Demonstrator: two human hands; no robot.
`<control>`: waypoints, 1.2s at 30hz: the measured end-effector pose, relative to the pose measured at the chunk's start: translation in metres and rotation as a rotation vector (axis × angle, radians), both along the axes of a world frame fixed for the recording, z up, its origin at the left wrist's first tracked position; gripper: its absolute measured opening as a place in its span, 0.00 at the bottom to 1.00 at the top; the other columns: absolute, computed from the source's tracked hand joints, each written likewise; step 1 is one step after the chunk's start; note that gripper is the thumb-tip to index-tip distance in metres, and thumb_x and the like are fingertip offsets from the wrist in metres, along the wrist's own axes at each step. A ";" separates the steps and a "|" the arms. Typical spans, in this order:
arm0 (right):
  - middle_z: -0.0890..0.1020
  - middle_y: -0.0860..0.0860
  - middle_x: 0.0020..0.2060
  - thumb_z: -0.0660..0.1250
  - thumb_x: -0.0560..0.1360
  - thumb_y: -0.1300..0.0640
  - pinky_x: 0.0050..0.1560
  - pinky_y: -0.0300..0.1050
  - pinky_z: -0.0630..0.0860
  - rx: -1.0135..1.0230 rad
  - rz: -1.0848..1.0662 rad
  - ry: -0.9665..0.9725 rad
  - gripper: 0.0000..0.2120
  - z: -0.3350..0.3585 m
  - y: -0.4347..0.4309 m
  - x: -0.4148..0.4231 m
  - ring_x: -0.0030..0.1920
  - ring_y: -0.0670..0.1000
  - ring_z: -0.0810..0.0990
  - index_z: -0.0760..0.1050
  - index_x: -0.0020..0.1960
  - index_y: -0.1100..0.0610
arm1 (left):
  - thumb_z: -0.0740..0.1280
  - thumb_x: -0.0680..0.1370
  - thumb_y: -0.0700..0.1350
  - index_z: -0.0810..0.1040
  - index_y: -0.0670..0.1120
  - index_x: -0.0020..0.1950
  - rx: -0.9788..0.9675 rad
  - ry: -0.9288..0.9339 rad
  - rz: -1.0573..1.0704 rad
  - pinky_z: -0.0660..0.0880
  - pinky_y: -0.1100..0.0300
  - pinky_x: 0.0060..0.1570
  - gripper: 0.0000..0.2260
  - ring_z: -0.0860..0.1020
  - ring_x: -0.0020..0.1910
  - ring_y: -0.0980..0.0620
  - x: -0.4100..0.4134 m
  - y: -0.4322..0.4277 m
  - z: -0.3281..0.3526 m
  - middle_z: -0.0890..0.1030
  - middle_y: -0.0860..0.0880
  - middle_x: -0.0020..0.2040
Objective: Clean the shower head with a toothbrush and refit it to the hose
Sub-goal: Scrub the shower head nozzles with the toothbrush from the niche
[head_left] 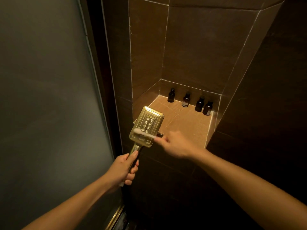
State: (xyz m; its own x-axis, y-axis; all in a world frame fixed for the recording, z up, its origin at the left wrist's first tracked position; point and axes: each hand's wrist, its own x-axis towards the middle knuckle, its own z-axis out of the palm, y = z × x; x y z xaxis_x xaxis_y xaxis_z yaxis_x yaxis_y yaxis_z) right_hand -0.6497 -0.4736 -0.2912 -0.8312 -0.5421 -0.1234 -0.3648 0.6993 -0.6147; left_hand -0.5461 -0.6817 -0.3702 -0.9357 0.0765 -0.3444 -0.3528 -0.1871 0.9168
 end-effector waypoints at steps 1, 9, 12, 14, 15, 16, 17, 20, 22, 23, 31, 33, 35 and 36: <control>0.72 0.45 0.23 0.57 0.79 0.37 0.22 0.34 0.66 0.036 0.038 0.014 0.25 -0.005 -0.003 0.005 0.21 0.41 0.68 0.76 0.35 0.53 | 0.71 0.65 0.69 0.76 0.48 0.39 -0.006 -0.001 0.011 0.62 0.66 0.20 0.24 0.62 0.21 0.55 0.000 0.001 -0.001 0.69 0.49 0.29; 0.70 0.43 0.21 0.58 0.80 0.39 0.22 0.33 0.63 -0.104 -0.107 0.056 0.25 0.031 -0.001 -0.019 0.19 0.41 0.65 0.72 0.31 0.52 | 0.71 0.65 0.70 0.78 0.51 0.38 -0.023 0.008 -0.024 0.63 0.65 0.20 0.23 0.63 0.21 0.55 -0.003 0.000 -0.001 0.71 0.50 0.29; 0.75 0.46 0.25 0.58 0.79 0.38 0.24 0.36 0.67 0.030 0.019 0.001 0.24 -0.002 -0.012 0.007 0.22 0.41 0.70 0.78 0.37 0.54 | 0.71 0.65 0.71 0.77 0.51 0.38 -0.027 0.005 -0.007 0.63 0.65 0.20 0.23 0.63 0.21 0.55 -0.006 0.000 -0.004 0.70 0.50 0.29; 0.74 0.45 0.23 0.57 0.79 0.36 0.24 0.36 0.67 0.047 0.033 0.042 0.25 -0.005 -0.011 0.007 0.21 0.41 0.69 0.78 0.36 0.54 | 0.71 0.65 0.71 0.77 0.51 0.38 -0.030 0.006 -0.001 0.63 0.65 0.20 0.23 0.63 0.21 0.55 -0.005 -0.001 -0.008 0.70 0.50 0.29; 0.72 0.44 0.21 0.58 0.79 0.36 0.22 0.35 0.65 0.014 -0.002 0.035 0.25 0.002 -0.008 0.002 0.20 0.41 0.67 0.76 0.34 0.53 | 0.71 0.66 0.71 0.77 0.51 0.38 -0.035 0.008 -0.001 0.63 0.65 0.20 0.23 0.64 0.21 0.55 -0.004 -0.003 -0.009 0.70 0.50 0.29; 0.70 0.43 0.20 0.58 0.79 0.37 0.21 0.34 0.64 -0.020 -0.042 0.038 0.24 0.011 -0.004 -0.006 0.19 0.41 0.66 0.74 0.32 0.52 | 0.71 0.66 0.70 0.77 0.51 0.38 -0.039 0.010 -0.006 0.63 0.65 0.20 0.22 0.64 0.21 0.55 -0.003 -0.004 -0.010 0.71 0.50 0.29; 0.69 0.43 0.20 0.58 0.79 0.38 0.21 0.34 0.63 -0.055 -0.085 0.058 0.25 0.022 0.001 -0.014 0.19 0.42 0.65 0.72 0.31 0.52 | 0.71 0.67 0.70 0.77 0.51 0.38 -0.042 0.011 -0.015 0.64 0.64 0.20 0.22 0.64 0.21 0.55 -0.003 -0.005 -0.010 0.71 0.50 0.29; 0.68 0.44 0.21 0.57 0.80 0.39 0.24 0.35 0.63 -0.097 -0.156 0.115 0.25 0.034 0.008 -0.026 0.20 0.42 0.63 0.70 0.29 0.52 | 0.70 0.67 0.70 0.78 0.51 0.39 -0.045 0.009 -0.021 0.64 0.64 0.20 0.22 0.65 0.21 0.55 -0.006 -0.006 -0.011 0.71 0.50 0.29; 0.71 0.45 0.24 0.58 0.79 0.38 0.24 0.37 0.65 -0.092 -0.116 -0.018 0.24 0.019 0.002 -0.012 0.21 0.43 0.66 0.74 0.33 0.53 | 0.70 0.67 0.70 0.77 0.51 0.39 -0.038 0.007 -0.008 0.64 0.64 0.20 0.22 0.65 0.21 0.55 -0.010 -0.004 -0.013 0.71 0.50 0.29; 0.73 0.45 0.24 0.58 0.79 0.38 0.25 0.38 0.67 -0.051 -0.081 -0.067 0.23 0.006 -0.002 -0.001 0.22 0.43 0.68 0.76 0.34 0.52 | 0.71 0.67 0.70 0.77 0.51 0.38 -0.032 0.005 0.001 0.64 0.64 0.20 0.22 0.64 0.21 0.55 -0.011 -0.004 -0.014 0.71 0.50 0.29; 0.69 0.44 0.21 0.58 0.80 0.40 0.23 0.33 0.63 -0.160 -0.196 0.020 0.25 0.023 0.009 -0.021 0.20 0.42 0.65 0.72 0.30 0.53 | 0.70 0.69 0.69 0.77 0.51 0.39 -0.032 -0.004 -0.019 0.64 0.64 0.20 0.21 0.65 0.22 0.55 -0.013 -0.005 -0.017 0.71 0.50 0.29; 0.69 0.44 0.21 0.58 0.80 0.40 0.23 0.34 0.63 -0.170 -0.176 -0.002 0.25 0.020 0.007 -0.017 0.21 0.43 0.65 0.72 0.30 0.52 | 0.70 0.68 0.69 0.77 0.51 0.38 -0.032 0.009 -0.009 0.64 0.64 0.20 0.21 0.65 0.21 0.55 -0.015 -0.002 -0.015 0.71 0.50 0.29; 0.72 0.45 0.23 0.59 0.79 0.38 0.24 0.37 0.66 -0.093 -0.095 -0.073 0.23 0.000 0.000 0.000 0.22 0.44 0.69 0.75 0.34 0.52 | 0.71 0.66 0.70 0.77 0.51 0.37 -0.032 0.019 0.016 0.63 0.65 0.20 0.22 0.64 0.20 0.56 -0.018 0.000 -0.016 0.70 0.50 0.28; 0.73 0.45 0.23 0.59 0.79 0.37 0.24 0.37 0.67 -0.032 -0.050 -0.064 0.23 -0.007 -0.003 0.007 0.23 0.44 0.70 0.76 0.34 0.52 | 0.71 0.66 0.71 0.77 0.51 0.37 -0.032 0.021 0.023 0.63 0.65 0.20 0.22 0.64 0.20 0.55 -0.018 0.000 -0.017 0.70 0.50 0.28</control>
State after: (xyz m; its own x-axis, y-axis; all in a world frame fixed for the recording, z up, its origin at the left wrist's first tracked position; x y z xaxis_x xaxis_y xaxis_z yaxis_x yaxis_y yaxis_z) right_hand -0.6430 -0.4762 -0.2981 -0.8483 -0.5048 -0.1603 -0.2894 0.6952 -0.6580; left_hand -0.5640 -0.6814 -0.3870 -0.9439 0.0446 -0.3271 -0.3299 -0.1654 0.9294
